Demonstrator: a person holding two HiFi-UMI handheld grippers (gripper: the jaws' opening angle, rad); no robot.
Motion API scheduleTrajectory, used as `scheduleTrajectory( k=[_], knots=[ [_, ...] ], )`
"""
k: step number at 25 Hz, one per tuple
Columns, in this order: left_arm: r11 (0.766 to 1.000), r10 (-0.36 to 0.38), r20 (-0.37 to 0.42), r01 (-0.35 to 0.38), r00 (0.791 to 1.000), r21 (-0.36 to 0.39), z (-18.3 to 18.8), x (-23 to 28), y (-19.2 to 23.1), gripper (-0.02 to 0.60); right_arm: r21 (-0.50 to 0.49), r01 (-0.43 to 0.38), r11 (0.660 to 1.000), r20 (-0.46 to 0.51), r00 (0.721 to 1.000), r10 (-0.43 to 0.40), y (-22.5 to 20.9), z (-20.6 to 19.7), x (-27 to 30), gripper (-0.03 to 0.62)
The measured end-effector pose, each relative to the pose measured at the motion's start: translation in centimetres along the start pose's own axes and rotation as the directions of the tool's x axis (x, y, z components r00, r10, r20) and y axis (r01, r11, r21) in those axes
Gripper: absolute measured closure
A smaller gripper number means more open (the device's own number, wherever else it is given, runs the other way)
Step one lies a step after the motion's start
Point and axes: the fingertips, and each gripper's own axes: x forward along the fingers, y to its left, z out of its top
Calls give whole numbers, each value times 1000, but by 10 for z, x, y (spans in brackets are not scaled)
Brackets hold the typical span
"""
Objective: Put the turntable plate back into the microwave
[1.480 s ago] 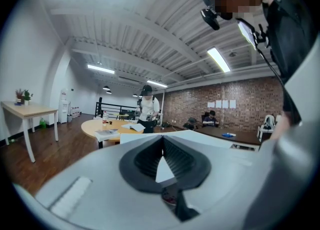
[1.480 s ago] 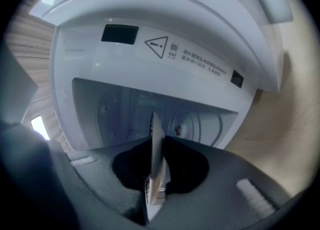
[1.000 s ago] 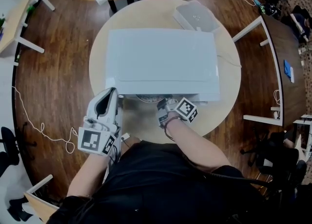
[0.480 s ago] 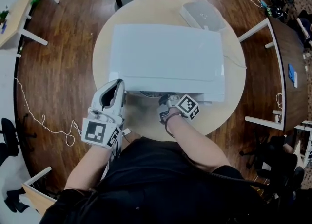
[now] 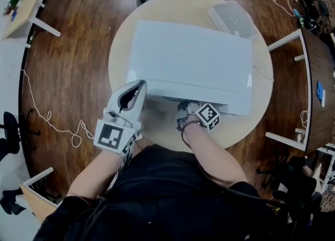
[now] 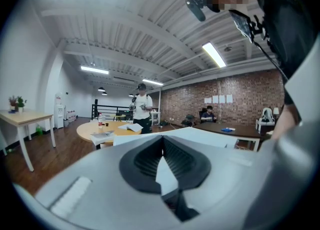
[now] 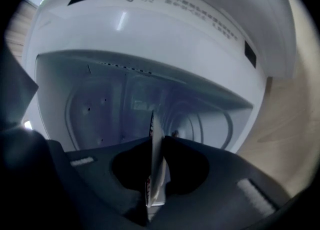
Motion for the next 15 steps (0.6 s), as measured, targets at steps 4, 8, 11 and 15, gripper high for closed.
scheduleTrajectory(
  k=[4, 8, 11, 15],
  knots=[
    [1000, 3, -8, -3, 1000, 5, -1, 1, 2, 577, 7, -5, 1000, 11, 1000, 5, 1, 1, 7, 563],
    [1000, 8, -11, -8, 1000, 1, -3, 1, 3, 577, 17, 0, 1000, 20, 1000, -1, 0, 2, 9, 563],
    [1000, 22, -15, -22, 1000, -11, -3, 0, 9, 577, 24, 9, 1000, 31, 999, -10, -8, 4, 10, 563],
    [999, 36, -20, -36, 999, -13, -5, -1, 13, 577, 21, 15, 1000, 40, 999, -15, -10, 6, 14, 563]
  ],
)
